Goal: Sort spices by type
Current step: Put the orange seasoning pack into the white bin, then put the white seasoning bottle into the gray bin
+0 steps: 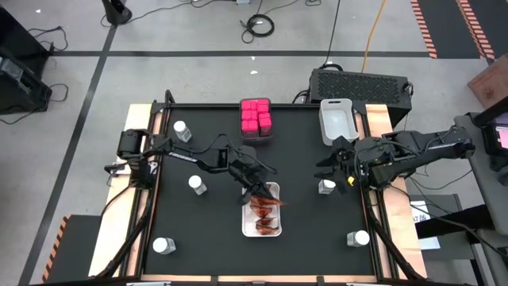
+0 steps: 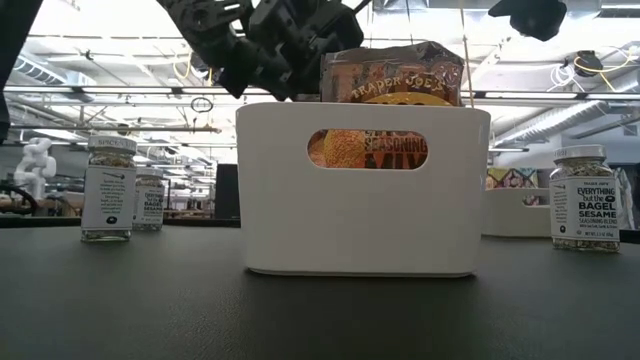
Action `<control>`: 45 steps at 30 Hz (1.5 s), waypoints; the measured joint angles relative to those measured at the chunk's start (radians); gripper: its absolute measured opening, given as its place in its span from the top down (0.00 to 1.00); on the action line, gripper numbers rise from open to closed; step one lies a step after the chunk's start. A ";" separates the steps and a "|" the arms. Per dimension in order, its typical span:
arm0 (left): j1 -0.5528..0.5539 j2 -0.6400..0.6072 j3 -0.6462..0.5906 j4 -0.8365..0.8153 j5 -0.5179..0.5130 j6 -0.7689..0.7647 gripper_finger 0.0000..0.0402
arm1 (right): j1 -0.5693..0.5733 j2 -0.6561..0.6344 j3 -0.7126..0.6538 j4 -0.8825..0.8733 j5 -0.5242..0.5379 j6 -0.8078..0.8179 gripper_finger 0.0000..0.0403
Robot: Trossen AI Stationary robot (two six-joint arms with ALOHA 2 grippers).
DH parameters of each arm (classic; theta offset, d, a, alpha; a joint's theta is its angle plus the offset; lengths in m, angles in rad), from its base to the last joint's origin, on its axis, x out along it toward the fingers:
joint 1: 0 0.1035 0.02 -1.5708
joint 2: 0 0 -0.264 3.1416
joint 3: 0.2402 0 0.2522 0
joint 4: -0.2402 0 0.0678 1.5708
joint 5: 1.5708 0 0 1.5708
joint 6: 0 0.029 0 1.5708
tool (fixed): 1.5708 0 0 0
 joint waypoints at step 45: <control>-0.001 -0.416 0.011 -0.462 -0.166 -0.206 0.56 | 0.000 0.001 0.000 -0.112 -0.005 -0.046 0.46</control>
